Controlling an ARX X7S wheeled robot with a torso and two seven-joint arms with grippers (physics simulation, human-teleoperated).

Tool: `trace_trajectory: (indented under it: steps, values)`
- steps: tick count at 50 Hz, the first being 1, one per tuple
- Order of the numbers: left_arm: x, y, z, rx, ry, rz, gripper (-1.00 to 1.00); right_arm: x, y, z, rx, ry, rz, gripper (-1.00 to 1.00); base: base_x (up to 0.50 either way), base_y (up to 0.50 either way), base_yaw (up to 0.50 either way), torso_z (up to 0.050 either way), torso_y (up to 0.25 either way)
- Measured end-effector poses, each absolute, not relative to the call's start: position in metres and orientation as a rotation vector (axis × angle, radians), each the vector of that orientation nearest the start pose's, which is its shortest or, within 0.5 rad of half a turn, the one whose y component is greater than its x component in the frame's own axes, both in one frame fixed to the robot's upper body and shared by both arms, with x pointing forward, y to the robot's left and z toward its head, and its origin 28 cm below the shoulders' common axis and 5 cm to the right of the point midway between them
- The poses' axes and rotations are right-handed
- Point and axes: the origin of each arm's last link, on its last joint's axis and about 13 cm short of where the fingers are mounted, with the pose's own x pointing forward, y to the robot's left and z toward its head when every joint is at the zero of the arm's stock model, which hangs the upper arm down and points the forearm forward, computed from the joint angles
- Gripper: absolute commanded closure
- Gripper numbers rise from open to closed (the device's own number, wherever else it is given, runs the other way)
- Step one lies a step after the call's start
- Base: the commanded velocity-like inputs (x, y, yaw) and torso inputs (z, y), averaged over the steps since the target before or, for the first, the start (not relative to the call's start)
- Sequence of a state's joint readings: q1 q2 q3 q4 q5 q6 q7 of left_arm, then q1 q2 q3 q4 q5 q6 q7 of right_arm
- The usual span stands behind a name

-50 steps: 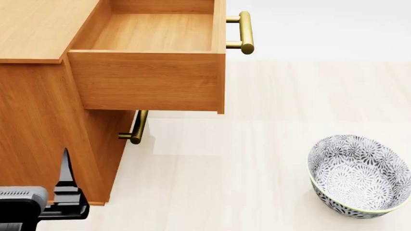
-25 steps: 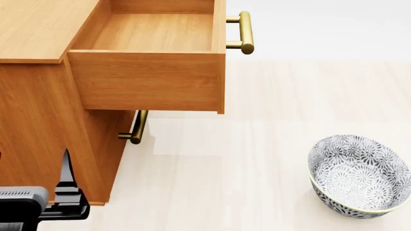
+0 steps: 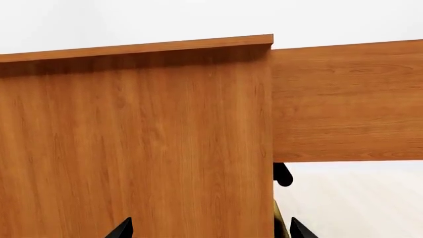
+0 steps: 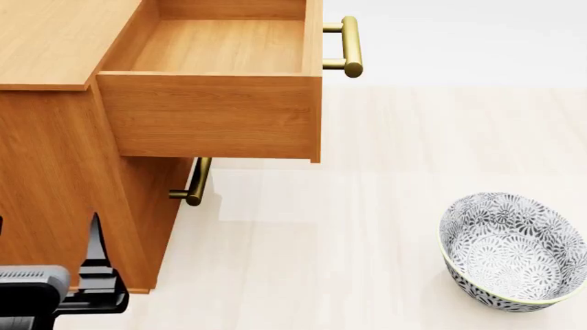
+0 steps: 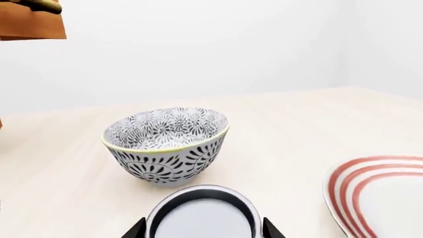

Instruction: Put the ketchup in the top drawer of the cabinet.

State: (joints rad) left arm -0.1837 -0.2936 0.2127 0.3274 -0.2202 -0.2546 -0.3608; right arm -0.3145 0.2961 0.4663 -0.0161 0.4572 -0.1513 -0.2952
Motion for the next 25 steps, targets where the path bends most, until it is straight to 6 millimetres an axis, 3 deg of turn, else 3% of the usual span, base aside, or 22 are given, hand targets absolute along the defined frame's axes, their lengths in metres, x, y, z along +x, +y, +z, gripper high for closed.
trace_trajectory:
  steps: [9,25]
  values:
    - [0.239,0.217,0.101,0.061,-0.205,0.088,-1.0,0.123,-0.256,0.032,0.05,-0.071,-0.178,1.0,0.0,0.0,0.0,0.0,0.0]
    - [0.239,0.219,0.101,0.06,-0.205,0.09,-1.0,0.143,-0.252,0.083,0.033,-0.136,-0.227,1.0,0.0,0.0,0.0,0.0,0.0]
